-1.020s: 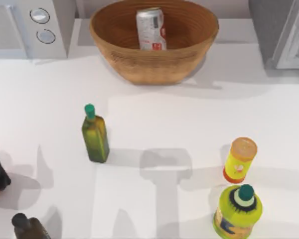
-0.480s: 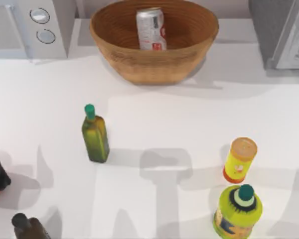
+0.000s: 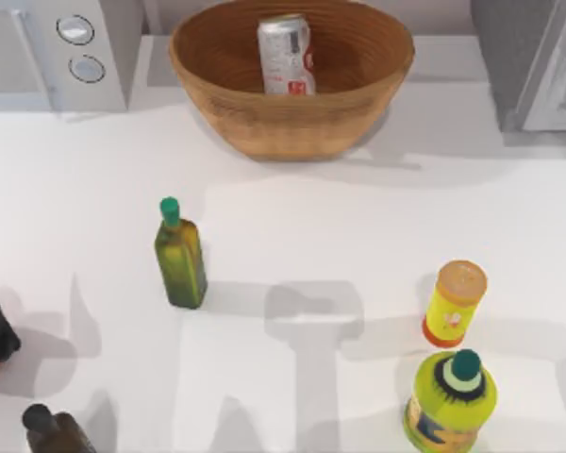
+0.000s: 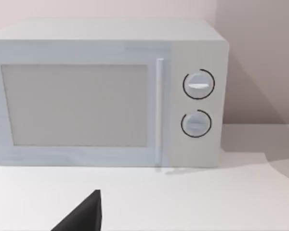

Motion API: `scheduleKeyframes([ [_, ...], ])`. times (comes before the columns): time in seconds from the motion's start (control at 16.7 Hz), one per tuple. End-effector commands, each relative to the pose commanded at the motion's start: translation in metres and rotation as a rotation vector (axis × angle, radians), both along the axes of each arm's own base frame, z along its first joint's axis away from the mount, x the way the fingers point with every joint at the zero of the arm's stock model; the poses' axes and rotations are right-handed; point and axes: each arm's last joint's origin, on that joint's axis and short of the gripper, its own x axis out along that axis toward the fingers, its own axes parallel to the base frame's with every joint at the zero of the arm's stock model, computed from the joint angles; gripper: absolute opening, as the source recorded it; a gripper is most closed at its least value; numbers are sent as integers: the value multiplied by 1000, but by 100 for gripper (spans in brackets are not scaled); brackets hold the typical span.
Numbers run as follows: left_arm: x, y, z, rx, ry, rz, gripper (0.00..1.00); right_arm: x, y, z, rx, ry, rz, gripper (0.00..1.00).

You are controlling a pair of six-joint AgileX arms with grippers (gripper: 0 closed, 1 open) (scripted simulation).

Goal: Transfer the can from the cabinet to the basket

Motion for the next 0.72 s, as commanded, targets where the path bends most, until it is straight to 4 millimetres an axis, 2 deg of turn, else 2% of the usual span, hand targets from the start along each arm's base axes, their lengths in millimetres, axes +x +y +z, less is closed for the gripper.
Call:
scheduleKeyframes([
  [0.12, 0, 0, 0, 0, 0, 0, 100, -5, 10, 12, -11, -6, 0, 100],
  [0.48, 0, 0, 0, 0, 0, 0, 100, -6, 11, 14, -14, -9, -3, 100],
  [0.72, 0, 0, 0, 0, 0, 0, 100, 12, 25, 17, -21, -16, -4, 100],
])
